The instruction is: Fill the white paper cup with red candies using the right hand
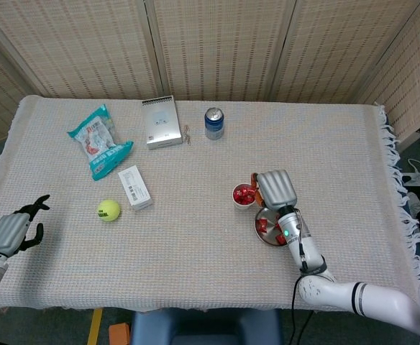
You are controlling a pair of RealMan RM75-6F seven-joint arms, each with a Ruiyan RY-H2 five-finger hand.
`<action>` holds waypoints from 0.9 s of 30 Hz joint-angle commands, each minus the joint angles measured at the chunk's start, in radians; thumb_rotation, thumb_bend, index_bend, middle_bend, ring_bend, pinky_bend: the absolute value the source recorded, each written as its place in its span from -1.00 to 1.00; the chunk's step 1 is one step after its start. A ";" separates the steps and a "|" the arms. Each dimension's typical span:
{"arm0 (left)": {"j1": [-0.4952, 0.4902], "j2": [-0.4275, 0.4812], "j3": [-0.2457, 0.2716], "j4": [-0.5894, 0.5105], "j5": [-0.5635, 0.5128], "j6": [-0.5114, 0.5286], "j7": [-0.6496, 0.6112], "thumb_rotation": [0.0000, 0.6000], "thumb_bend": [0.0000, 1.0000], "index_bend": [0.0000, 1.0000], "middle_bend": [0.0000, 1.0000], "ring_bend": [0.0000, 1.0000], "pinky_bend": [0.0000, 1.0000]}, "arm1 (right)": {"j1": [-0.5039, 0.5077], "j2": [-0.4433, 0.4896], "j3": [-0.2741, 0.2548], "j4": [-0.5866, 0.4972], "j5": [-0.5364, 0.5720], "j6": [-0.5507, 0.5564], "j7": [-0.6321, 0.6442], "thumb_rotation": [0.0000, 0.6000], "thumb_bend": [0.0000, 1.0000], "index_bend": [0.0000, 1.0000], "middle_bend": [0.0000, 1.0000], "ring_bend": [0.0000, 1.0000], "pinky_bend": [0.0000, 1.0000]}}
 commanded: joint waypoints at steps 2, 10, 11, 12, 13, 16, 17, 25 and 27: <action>0.000 0.001 0.000 0.000 0.001 0.000 -0.003 1.00 0.36 -1.00 -0.57 -0.61 -0.35 | 0.021 -0.015 0.000 0.017 0.019 0.010 -0.016 1.00 -0.07 0.15 0.67 0.71 1.00; 0.000 0.002 0.000 0.002 0.003 0.001 -0.009 1.00 0.36 -1.00 -0.57 -0.61 -0.35 | 0.057 -0.042 -0.003 0.062 0.061 0.019 -0.038 1.00 -0.07 0.15 0.67 0.71 1.00; 0.000 0.002 0.000 0.003 0.003 0.001 -0.009 1.00 0.36 -1.00 -0.57 -0.61 -0.35 | 0.063 -0.048 -0.003 0.072 0.070 0.017 -0.041 1.00 -0.07 0.15 0.67 0.71 1.00; 0.000 0.001 0.001 0.003 0.003 0.000 -0.009 1.00 0.36 -1.00 -0.57 -0.61 -0.35 | 0.068 -0.053 -0.003 0.081 0.076 0.016 -0.043 1.00 -0.07 0.15 0.67 0.71 1.00; 0.000 0.001 0.001 0.003 0.003 0.000 -0.009 1.00 0.36 -1.00 -0.57 -0.61 -0.35 | 0.073 -0.058 -0.003 0.089 0.083 0.014 -0.045 1.00 -0.07 0.15 0.67 0.71 1.00; 0.000 0.001 0.000 0.003 0.002 0.000 -0.008 1.00 0.36 -1.00 -0.57 -0.61 -0.35 | 0.088 -0.072 -0.002 0.113 0.102 0.006 -0.049 1.00 -0.07 0.15 0.67 0.71 1.00; 0.000 0.001 0.000 0.003 0.002 0.000 -0.009 1.00 0.36 -1.00 -0.57 -0.61 -0.35 | 0.094 -0.077 -0.003 0.120 0.106 0.005 -0.051 1.00 -0.07 0.15 0.67 0.71 1.00; 0.001 0.003 0.000 0.004 0.005 0.002 -0.016 1.00 0.36 -1.00 -0.57 -0.61 -0.35 | 0.105 -0.080 -0.025 0.120 0.111 0.020 -0.066 1.00 -0.07 0.14 0.67 0.71 1.00; 0.000 0.003 0.001 0.004 0.007 0.003 -0.016 1.00 0.36 -1.00 -0.57 -0.61 -0.35 | 0.106 -0.081 -0.034 0.121 0.114 0.026 -0.077 1.00 -0.07 0.14 0.67 0.71 1.00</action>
